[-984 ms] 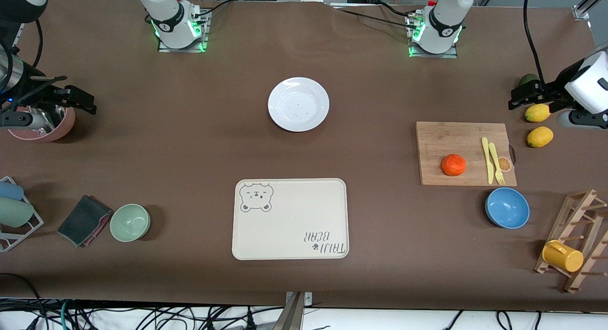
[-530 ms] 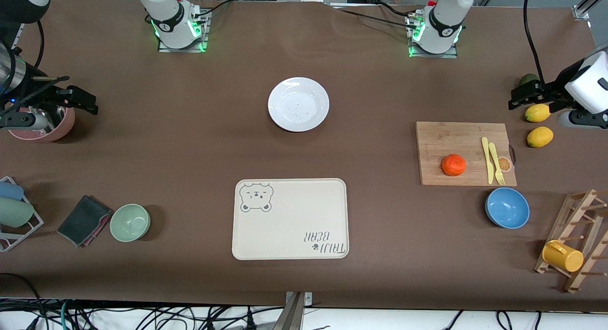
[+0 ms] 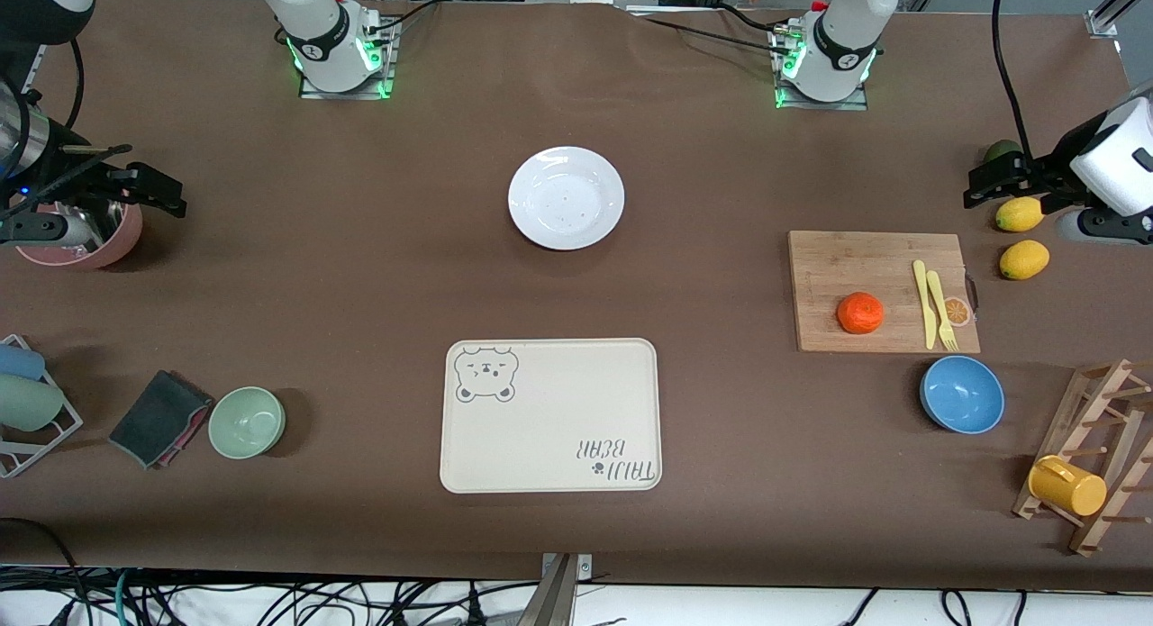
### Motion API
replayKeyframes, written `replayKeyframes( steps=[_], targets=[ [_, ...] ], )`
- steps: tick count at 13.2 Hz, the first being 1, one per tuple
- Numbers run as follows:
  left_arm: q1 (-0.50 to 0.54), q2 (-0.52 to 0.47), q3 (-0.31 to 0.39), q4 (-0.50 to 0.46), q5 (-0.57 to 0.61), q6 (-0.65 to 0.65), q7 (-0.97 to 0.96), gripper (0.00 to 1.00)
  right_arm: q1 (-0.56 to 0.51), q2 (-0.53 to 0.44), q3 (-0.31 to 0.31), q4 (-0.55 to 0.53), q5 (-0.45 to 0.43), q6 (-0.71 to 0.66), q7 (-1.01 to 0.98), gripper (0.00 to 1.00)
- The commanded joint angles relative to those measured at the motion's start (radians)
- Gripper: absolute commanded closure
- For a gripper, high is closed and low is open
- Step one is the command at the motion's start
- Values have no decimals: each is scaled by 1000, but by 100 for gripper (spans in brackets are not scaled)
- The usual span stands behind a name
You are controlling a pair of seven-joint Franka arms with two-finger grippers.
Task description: Place orange and plate with both arms
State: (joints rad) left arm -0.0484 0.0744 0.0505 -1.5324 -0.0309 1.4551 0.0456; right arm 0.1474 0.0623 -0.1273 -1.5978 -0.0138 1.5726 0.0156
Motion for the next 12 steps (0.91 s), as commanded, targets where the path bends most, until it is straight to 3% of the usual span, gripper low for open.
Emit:
replayKeyframes(
  steps=[1, 12],
  targets=[
    [-8, 21, 3, 35, 29, -19, 17, 0, -2, 13, -2, 25, 2, -20, 6, 0],
    [-16, 31, 3, 37, 25, -15, 14, 0, 14, 14, -2, 25, 0, -10, 12, 0]
  ],
)
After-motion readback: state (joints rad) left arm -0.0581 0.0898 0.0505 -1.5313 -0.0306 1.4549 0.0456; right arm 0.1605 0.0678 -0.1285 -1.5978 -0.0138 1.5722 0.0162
